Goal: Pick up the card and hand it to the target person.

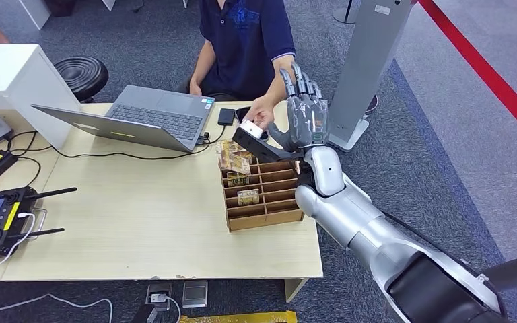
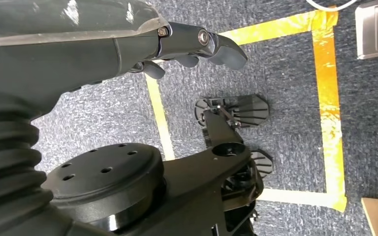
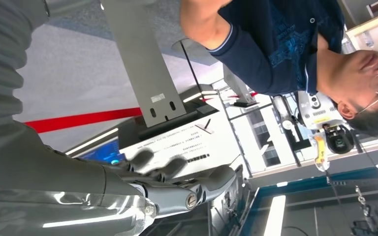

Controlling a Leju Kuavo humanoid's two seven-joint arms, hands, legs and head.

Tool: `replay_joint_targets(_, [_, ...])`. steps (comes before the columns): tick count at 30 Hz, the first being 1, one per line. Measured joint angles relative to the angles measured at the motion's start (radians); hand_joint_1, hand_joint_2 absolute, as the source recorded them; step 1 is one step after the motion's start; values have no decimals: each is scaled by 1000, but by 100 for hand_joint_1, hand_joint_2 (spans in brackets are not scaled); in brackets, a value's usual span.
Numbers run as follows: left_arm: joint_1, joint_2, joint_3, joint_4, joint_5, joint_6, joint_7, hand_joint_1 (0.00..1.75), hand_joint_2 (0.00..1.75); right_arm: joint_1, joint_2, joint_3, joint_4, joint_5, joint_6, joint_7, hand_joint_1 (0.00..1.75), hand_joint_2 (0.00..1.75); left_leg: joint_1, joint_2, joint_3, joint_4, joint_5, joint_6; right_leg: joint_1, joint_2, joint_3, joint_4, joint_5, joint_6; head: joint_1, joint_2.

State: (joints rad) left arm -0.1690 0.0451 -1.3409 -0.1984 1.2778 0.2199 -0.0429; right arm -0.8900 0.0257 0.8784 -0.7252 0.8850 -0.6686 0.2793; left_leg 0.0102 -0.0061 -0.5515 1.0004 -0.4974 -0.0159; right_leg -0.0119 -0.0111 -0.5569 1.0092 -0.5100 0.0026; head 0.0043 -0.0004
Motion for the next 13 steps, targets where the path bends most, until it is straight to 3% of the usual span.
replay_joint_targets(13, [11, 0, 0, 0, 9, 1, -5, 0, 0, 48, -26, -40, -72, 4, 3, 35, 0, 175, 0, 0, 0, 0, 0, 0, 0, 0, 0, 0, 0, 0, 0, 0])
